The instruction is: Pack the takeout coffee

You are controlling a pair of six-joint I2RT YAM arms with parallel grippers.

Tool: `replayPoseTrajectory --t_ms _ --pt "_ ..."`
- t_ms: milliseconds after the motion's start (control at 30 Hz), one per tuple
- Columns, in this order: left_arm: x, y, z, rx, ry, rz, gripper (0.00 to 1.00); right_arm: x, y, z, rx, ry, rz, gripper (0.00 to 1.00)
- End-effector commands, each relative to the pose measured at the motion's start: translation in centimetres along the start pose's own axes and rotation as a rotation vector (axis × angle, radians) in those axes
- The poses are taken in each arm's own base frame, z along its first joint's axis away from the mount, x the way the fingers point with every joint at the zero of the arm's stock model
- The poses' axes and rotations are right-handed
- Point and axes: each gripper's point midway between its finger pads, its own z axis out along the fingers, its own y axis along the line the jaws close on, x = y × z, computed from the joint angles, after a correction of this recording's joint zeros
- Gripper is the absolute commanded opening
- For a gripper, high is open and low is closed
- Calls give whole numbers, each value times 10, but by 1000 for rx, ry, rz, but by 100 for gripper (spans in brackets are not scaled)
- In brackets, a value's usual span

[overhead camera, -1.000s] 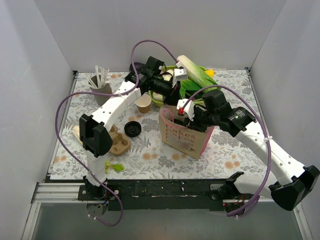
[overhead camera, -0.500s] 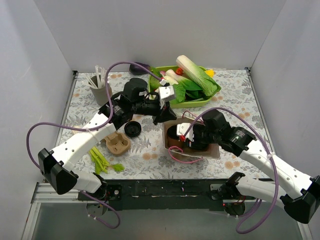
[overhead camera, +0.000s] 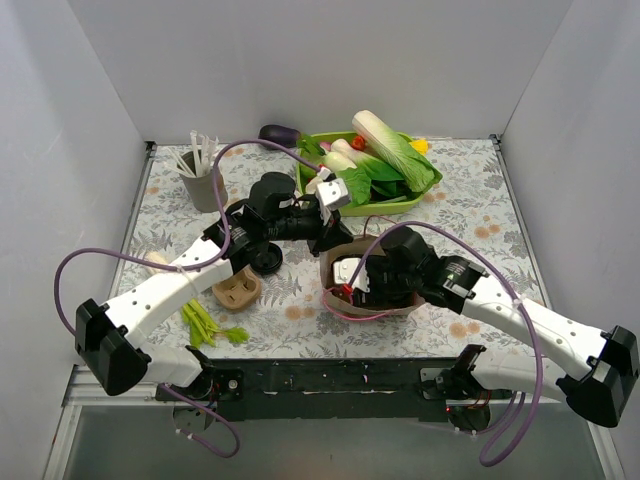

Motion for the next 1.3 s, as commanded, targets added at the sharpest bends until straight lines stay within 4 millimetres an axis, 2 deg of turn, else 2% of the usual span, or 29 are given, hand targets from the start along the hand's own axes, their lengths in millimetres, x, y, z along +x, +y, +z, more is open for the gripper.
replayPoseTrajectory --t_ms 0,233,500,700,800,900,933,1033,1200,1267 --pt "-9 -3 -11 -22 -35 20 0 -9 -12 6 42 -23 1 62" --pt "-12 -6 -15 -18 -48 36 0 6 -14 18 53 26 22 63" --pt "-8 -10 -14 7 -45 31 0 2 -14 26 67 -27 -9 66" --pt "-9 -14 -15 21 -56 31 0 6 -17 32 100 -40 -61 63" --pt "-9 -15 -15 25 -58 35 0 7 -15 35 96 -50 -107 57" --pt "-9 -16 -17 27 -58 38 0 12 -8 39 53 -37 -112 43" --pt "-8 -15 -17 24 -55 37 0 11 -6 39 45 -42 -114 34" --pt "-8 -14 -17 14 -51 37 0 4 -10 33 66 -66 -138 24" --pt "-8 -10 -16 -3 -45 39 0 -9 -14 15 123 -122 -261 16" --pt "-7 -9 -15 -4 -42 39 0 -6 -10 15 128 -134 -306 15"
